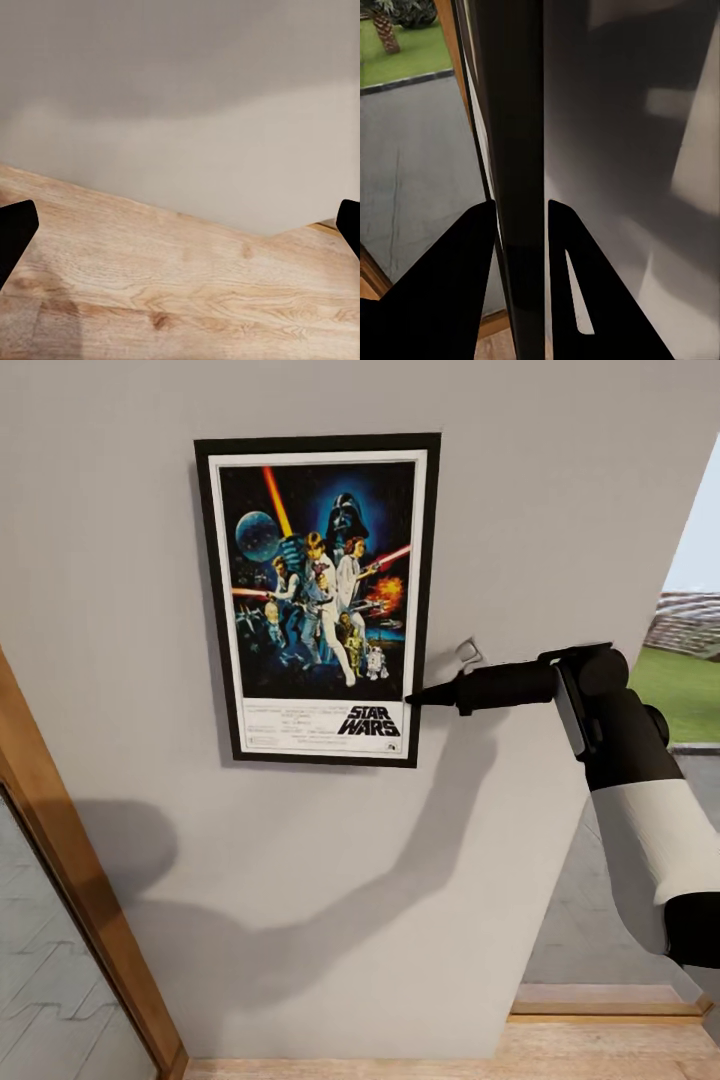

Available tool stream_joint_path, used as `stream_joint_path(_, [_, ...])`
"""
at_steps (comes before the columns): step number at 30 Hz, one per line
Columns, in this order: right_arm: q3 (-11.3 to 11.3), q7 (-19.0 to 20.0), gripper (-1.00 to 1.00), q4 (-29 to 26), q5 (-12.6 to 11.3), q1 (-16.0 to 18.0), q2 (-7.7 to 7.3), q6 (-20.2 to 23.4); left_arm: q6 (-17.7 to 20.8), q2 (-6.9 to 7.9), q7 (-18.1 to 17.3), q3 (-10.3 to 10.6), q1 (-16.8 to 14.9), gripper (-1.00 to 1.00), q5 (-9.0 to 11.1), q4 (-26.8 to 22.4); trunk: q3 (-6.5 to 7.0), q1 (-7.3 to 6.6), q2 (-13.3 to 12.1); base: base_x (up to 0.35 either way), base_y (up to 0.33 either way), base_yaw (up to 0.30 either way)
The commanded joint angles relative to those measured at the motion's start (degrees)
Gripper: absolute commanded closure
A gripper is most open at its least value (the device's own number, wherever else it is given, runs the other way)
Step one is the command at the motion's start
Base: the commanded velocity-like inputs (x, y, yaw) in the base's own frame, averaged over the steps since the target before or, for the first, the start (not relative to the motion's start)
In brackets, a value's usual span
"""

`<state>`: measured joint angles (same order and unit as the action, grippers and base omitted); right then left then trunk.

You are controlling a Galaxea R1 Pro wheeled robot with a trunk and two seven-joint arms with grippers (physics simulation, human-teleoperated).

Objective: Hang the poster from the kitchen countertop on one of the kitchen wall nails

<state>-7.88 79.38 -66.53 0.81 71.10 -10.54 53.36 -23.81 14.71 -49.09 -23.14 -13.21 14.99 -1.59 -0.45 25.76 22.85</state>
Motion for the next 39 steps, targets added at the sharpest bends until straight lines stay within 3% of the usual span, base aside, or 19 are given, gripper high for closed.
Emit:
stream_joint_path(1, [-0.1, 0.2, 1.00, 0.0, 0.1, 0.0, -0.03, 0.6, -0.2, 0.02, -0.2, 0.3, 0.0, -1.00, 0.4, 0.1, -0.05, 0.03, 0.1, 0.000, 0.000, 0.000])
stream_joint_path(23, [0.1, 0.4, 1.00, -4.0, -0.5, -0.2, 0.00, 3.1, -0.2, -0.53, -0.2, 0.3, 0.0, -1.00, 0.4, 0.0, -0.05, 0.03, 0.1, 0.000, 0.000, 0.000])
stream_joint_path(39, [0.1, 0.5, 1.00, -5.6, -0.5, -2.9, -0.01, 3.1, -0.2, -0.53, -0.2, 0.3, 0.0, -1.00, 0.4, 0.0, -0.05, 0.03, 0.1, 0.000, 0.000, 0.000])
